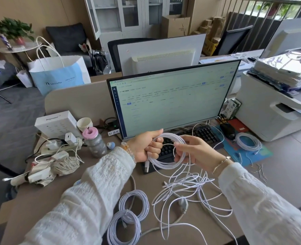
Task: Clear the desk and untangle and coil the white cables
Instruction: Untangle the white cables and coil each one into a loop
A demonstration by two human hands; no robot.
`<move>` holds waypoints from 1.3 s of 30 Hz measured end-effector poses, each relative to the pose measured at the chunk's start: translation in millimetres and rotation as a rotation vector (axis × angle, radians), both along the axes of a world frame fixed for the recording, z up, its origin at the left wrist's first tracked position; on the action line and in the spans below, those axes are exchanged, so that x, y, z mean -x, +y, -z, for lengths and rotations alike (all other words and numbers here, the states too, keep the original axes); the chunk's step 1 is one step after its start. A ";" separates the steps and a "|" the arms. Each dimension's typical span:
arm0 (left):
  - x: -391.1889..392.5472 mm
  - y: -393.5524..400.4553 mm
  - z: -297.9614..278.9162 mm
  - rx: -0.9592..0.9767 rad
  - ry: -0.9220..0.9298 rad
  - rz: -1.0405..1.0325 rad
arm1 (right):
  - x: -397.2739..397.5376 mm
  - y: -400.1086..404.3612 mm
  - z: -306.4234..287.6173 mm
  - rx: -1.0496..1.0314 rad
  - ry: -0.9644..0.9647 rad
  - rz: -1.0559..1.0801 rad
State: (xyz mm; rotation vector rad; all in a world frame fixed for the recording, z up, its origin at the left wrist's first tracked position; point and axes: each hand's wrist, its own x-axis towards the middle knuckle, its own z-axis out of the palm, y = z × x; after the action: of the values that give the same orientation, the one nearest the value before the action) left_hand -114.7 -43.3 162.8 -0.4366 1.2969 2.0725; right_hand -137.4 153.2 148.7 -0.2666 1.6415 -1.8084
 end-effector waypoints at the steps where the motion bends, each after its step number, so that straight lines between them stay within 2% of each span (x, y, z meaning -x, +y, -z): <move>1: -1.0 0.5 -0.2 0.038 0.026 0.018 | 1.5 0.8 2.8 -0.039 0.070 0.019; 5: 1.2 2.2 -13.7 0.171 0.192 0.058 | 5.3 -0.4 6.8 -0.063 0.169 0.091; 9: 8.7 -4.1 -43.5 0.239 0.369 0.034 | 6.7 7.6 15.7 -0.184 0.250 0.007; 13: 15.5 -14.7 -78.5 0.217 0.498 -0.082 | 7.9 13.1 44.5 -0.305 0.292 0.023; 17: 15.8 -22.1 -106.1 0.166 0.595 -0.210 | 17.4 26.5 66.3 -0.546 0.534 0.127; 19: 14.6 -23.2 -110.0 0.175 0.614 -0.270 | 22.6 32.8 57.9 -0.668 0.707 0.224; 21: 14.9 -23.7 -106.9 0.181 0.616 -0.323 | 25.0 35.2 35.3 -0.687 0.801 0.279; 27: 15.8 -19.0 -90.7 0.210 0.596 -0.369 | 23.0 26.3 -49.0 -0.582 0.857 0.377; 30: 14.5 -14.5 -86.9 0.218 0.587 -0.358 | 18.4 21.6 -70.9 -0.489 0.763 0.377; 31: 13.9 -13.8 -85.5 0.218 0.583 -0.354 | 16.9 20.7 -73.4 -0.537 0.734 0.335; 33: 13.5 -14.5 -82.3 0.218 0.576 -0.353 | 18.6 20.3 -68.8 -0.775 0.741 0.207; 35: 13.0 -16.8 -79.2 0.204 0.561 -0.372 | 21.9 20.7 -61.1 -0.968 0.792 0.184; 37: 12.8 -20.2 -76.9 0.187 0.547 -0.420 | 21.1 23.6 -56.0 -0.988 0.824 0.240; 39: 13.2 -24.6 -74.2 0.204 0.541 -0.482 | 13.3 22.9 -53.6 -1.009 0.881 0.164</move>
State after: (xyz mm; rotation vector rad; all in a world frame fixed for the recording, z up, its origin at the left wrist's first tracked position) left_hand -127.9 -67.9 237.0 -0.3037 1.8752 2.5837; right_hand -150.7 176.0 202.3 -0.4962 3.0149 -0.7267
